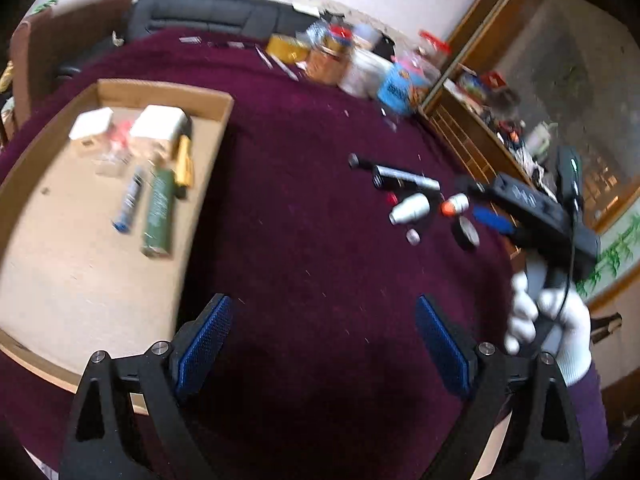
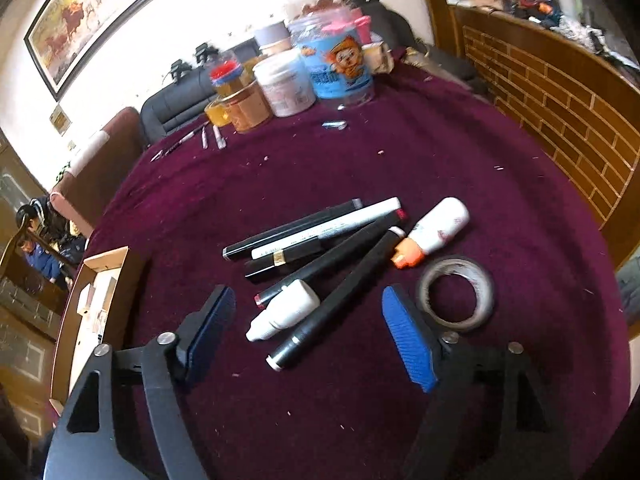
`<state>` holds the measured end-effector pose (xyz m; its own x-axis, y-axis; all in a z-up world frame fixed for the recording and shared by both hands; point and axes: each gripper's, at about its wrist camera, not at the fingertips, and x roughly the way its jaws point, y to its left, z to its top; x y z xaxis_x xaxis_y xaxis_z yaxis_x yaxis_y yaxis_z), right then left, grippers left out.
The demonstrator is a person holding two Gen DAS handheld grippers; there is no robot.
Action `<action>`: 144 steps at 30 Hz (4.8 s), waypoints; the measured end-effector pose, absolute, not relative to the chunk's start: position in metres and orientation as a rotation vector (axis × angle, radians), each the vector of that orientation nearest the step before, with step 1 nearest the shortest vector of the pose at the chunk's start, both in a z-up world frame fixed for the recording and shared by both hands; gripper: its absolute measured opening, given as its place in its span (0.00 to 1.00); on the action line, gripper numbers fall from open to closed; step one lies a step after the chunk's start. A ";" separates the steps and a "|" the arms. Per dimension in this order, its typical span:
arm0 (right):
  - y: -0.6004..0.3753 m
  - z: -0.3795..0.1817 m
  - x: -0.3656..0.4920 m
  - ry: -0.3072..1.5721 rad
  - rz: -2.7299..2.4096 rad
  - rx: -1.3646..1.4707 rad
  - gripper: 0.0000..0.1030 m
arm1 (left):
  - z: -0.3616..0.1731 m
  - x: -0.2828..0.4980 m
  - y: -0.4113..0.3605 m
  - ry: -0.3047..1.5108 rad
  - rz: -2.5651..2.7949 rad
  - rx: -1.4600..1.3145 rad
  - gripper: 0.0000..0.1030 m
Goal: Organize rigid objects
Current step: 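Grasp the white squeeze bottle with the left gripper, then carry the white bottle toward the tray with the left gripper while the right grasps a black marker, then lower white bottle and black marker into the tray and open both grippers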
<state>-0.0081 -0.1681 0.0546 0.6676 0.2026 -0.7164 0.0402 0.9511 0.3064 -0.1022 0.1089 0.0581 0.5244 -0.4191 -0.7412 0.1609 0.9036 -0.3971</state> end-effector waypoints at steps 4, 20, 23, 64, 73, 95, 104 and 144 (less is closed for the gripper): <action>-0.154 0.047 0.016 0.863 0.132 0.265 0.63 | 0.068 -0.108 0.106 0.928 -0.322 -0.258 0.86; -0.072 0.014 -0.020 1.020 0.669 0.169 0.52 | 0.053 -0.104 0.104 0.971 -0.294 -0.266 0.86; -0.086 0.025 -0.035 0.974 0.671 0.209 0.52 | 0.053 -0.104 0.100 0.965 -0.304 -0.237 0.86; -0.169 0.013 -0.005 0.925 -0.061 0.294 0.14 | 0.026 -0.055 0.046 0.993 -0.454 -0.085 0.21; -0.177 0.028 -0.046 0.892 0.092 0.440 0.12 | 0.052 -0.085 0.081 0.932 -0.480 -0.205 0.21; -0.001 0.048 -0.021 0.945 0.431 0.348 0.13 | 0.052 -0.061 0.262 0.893 -0.179 -0.381 0.21; 0.007 0.006 0.010 1.028 0.315 0.339 0.17 | 0.048 -0.064 0.271 0.892 -0.204 -0.407 0.21; 0.144 -0.005 0.009 1.206 0.666 0.333 0.13 | 0.019 0.007 0.307 1.070 -0.079 -0.389 0.21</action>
<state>0.0093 0.1438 -0.0046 0.1994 0.6337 -0.7474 -0.2953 0.7662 0.5708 0.0066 0.3071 0.0193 0.4846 -0.2496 -0.8384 -0.1231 0.9294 -0.3479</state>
